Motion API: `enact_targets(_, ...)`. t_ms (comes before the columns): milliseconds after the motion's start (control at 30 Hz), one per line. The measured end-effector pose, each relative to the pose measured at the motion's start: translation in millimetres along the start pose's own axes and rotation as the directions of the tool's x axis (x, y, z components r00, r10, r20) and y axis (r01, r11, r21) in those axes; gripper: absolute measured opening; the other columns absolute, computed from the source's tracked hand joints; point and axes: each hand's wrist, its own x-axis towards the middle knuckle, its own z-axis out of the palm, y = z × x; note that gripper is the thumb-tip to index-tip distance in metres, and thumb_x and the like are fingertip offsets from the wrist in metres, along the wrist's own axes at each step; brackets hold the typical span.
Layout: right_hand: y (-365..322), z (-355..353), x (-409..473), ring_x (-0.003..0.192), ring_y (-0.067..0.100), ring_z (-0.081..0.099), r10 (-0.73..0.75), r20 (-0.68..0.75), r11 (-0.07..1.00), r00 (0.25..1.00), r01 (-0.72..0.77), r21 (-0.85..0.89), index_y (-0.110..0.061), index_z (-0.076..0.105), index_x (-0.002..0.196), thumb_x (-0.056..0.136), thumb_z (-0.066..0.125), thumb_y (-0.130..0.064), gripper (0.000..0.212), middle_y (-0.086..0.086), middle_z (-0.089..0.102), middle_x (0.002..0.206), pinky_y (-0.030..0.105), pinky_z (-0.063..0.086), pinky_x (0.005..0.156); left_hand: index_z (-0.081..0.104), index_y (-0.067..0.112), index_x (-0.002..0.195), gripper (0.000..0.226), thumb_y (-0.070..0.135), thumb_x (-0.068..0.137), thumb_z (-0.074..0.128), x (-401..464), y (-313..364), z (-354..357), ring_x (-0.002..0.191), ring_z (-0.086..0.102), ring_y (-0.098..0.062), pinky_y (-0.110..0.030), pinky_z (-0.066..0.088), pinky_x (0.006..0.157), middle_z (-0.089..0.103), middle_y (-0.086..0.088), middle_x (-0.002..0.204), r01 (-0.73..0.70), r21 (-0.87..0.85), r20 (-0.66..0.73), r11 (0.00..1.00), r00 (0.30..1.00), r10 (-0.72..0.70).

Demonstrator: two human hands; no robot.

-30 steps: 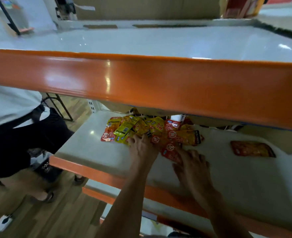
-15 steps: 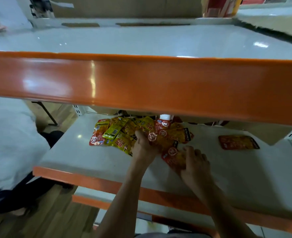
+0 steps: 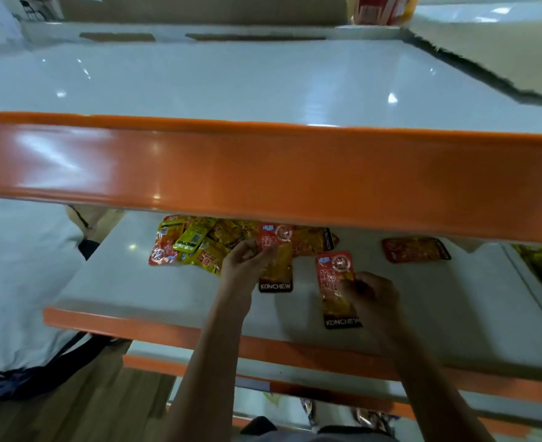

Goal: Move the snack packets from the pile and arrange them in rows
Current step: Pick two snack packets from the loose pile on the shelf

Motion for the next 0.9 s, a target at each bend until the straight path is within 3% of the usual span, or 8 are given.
enact_targets(100,2,-9,-5,0.069,0.02,0.068,0.03,-0.067,0.99,0.997,-0.02,0.139,-0.025,0.069,0.068,0.087,0.072,-0.018,0.021,0.003,0.071,0.069,0.039,0.054,0.066,0.062,-0.01,0.104,0.041,0.015,0.079,0.082,-5,-3,8,0.088,0.061,-0.033,-0.048,0.051,0.08,0.063,-0.02,0.098,0.041,0.002,0.077,0.999,0.996,-0.041)
enact_targets(200,0,-20,-16,0.053,0.012,0.06,0.058,-0.121,0.97,0.991,-0.027,0.242,-0.016,0.068,0.071,0.089,0.07,-0.006,0.021,0.0,0.065,0.06,0.028,0.048,0.053,0.068,0.0,0.095,0.013,0.005,0.085,0.074,-10,-4,18,0.078,0.07,-0.024,-0.032,0.055,0.063,0.072,-0.011,0.09,0.106,0.043,0.115,0.993,0.987,-0.111)
enact_targets(267,6,-29,-24,0.05,0.017,0.055,0.099,-0.134,0.953,0.986,-0.055,0.297,-0.012,0.065,0.068,0.09,0.067,-0.006,0.023,-0.002,0.059,0.052,0.03,0.044,0.055,0.069,0.001,0.102,0.018,0.005,0.085,0.073,-13,-6,26,0.085,0.074,-0.025,-0.033,0.057,0.067,0.075,-0.012,0.099,0.147,0.058,0.182,0.987,0.971,-0.155)
enact_targets(367,16,-42,-44,0.058,0.018,0.057,0.15,-0.162,0.946,0.975,-0.094,0.311,-0.008,0.068,0.08,0.094,0.065,-0.017,0.017,0.0,0.063,0.061,0.031,0.043,0.057,0.068,0.001,0.113,0.029,0.004,0.085,0.073,-19,-13,41,0.099,0.072,-0.027,-0.036,0.059,0.077,0.074,-0.012,0.11,0.168,0.11,0.288,0.98,0.938,-0.193)
enact_targets(567,31,-69,-86,0.07,0.008,0.069,0.282,-0.373,0.926,0.884,-0.149,0.347,-0.022,0.07,0.096,0.096,0.063,-0.022,0.008,-0.004,0.072,0.086,0.024,0.05,0.06,0.068,0.006,0.112,0.029,0.008,0.084,0.075,-33,-20,83,0.097,0.072,-0.029,-0.041,0.058,0.081,0.074,-0.012,0.108,0.169,0.289,0.43,0.942,0.856,-0.285)
enact_targets(700,49,-88,-118,0.09,0.012,0.068,0.367,-0.472,0.905,0.802,-0.192,0.379,-0.023,0.069,0.111,0.094,0.062,-0.037,0.023,-0.006,0.07,0.102,0.033,0.055,0.077,0.068,0.008,0.112,0.03,0.009,0.083,0.076,-51,-33,109,0.094,0.073,-0.027,-0.034,0.058,0.074,0.075,-0.01,0.105,0.142,0.331,0.518,0.933,0.799,-0.305)
enact_targets(800,59,-104,-140,0.088,0.012,0.068,0.413,-0.504,0.871,0.759,-0.167,0.462,-0.022,0.066,0.109,0.096,0.06,-0.031,0.017,-0.004,0.069,0.1,0.028,0.054,0.072,0.07,0.01,0.11,0.028,0.009,0.082,0.077,-64,-47,128,0.098,0.072,-0.029,-0.041,0.059,0.084,0.075,-0.01,0.106,0.108,0.376,0.576,0.92,0.75,-0.324)
enact_targets(900,69,-120,-161,0.085,0.01,0.068,0.444,-0.534,0.85,0.72,-0.149,0.506,-0.021,0.062,0.112,0.098,0.057,-0.025,0.016,-0.004,0.068,0.096,0.024,0.051,0.069,0.071,0.01,0.105,0.025,0.008,0.081,0.077,-78,-59,151,0.098,0.071,-0.033,-0.043,0.058,0.085,0.075,-0.012,0.105,0.084,0.399,0.608,0.913,0.722,-0.332)
